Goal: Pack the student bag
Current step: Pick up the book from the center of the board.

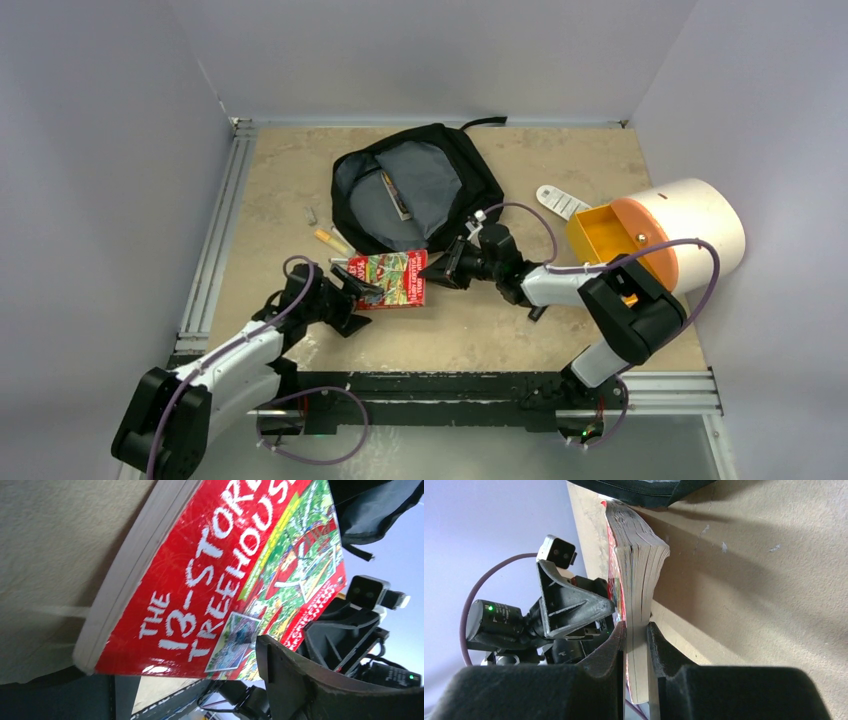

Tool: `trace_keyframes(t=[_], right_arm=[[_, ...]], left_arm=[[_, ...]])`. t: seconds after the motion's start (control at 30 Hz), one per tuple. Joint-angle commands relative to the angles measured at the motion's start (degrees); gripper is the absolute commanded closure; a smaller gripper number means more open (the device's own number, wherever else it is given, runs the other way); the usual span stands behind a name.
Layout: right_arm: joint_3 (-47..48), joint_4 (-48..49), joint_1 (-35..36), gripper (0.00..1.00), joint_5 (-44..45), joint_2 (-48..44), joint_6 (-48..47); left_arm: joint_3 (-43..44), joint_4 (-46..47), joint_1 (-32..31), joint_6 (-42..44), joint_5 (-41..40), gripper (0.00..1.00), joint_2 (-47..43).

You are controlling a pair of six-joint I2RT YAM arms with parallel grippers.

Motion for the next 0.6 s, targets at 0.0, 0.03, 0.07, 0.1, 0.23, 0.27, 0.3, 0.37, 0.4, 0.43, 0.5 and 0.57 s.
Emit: trace_keyframes(t=[0.0, 0.03, 0.07, 0.1, 0.23, 0.27, 0.3, 0.37, 0.4, 0.43, 0.5, 0.57], right_arm=[[-0.73, 4.44, 0.21, 1.0, -2.45, -2.95, 1.65], [-1.17, 4.38, 0.18, 1.0, -2.62, -3.06, 1.51], [-1.55, 4.35, 0.17, 1.0, -2.76, -3.25, 1.33], [-1.96, 4.17, 0.22, 1.0, -2.81, -3.39, 1.23], [-3.44, 3.4, 0.19, 1.0, -2.84, -3.91, 0.03], [-3.67, 2.95, 0.22, 1.0, -2.63, -4.03, -0.5], [-3.81, 2.36, 0.17, 0.99, -2.19, -4.18, -1.09], [-3.83, 0.35, 0.14, 0.96, -1.11, -4.5, -2.61], [-3.89, -0.35, 0.16, 0.95, -0.54, -4.71, -3.23], [-3.84, -0.98, 0.22, 0.94, -0.07, -4.9, -3.77], [-3.64, -2.28, 0.19, 0.89, 0.69, -5.32, -4.99], [-2.99, -4.89, 0.22, 0.78, 2.1, -5.8, -6.85]], left_arm=[[-0.92, 9.4, -0.89, -4.86, -1.83, 0.23, 1.78], [-0.98, 9.98, -0.94, -5.17, -2.23, 0.24, 1.84], [-0.92, 10.45, -0.97, -5.24, -2.72, 0.26, 1.85], [-0.86, 10.55, -0.91, -5.37, -3.23, 0.28, 1.78], [-0.15, 10.93, -0.96, -5.2, -3.77, 0.49, 1.84], [0.09, 10.79, -0.91, -5.0, -3.64, 0.58, 1.8], [0.39, 10.44, -0.91, -4.67, -3.59, 0.66, 1.71], [1.05, 9.16, -0.98, -4.03, -3.73, 0.79, 1.29], [1.37, 8.49, -0.94, -3.8, -3.9, 0.85, 0.99], [1.76, 7.76, -0.9, -3.64, -4.2, 0.9, 0.6], [2.19, 6.41, -0.91, -3.3, -4.73, 1.0, -0.33], [2.8, 5.42, -0.98, -2.96, -5.27, 1.0, -1.14]])
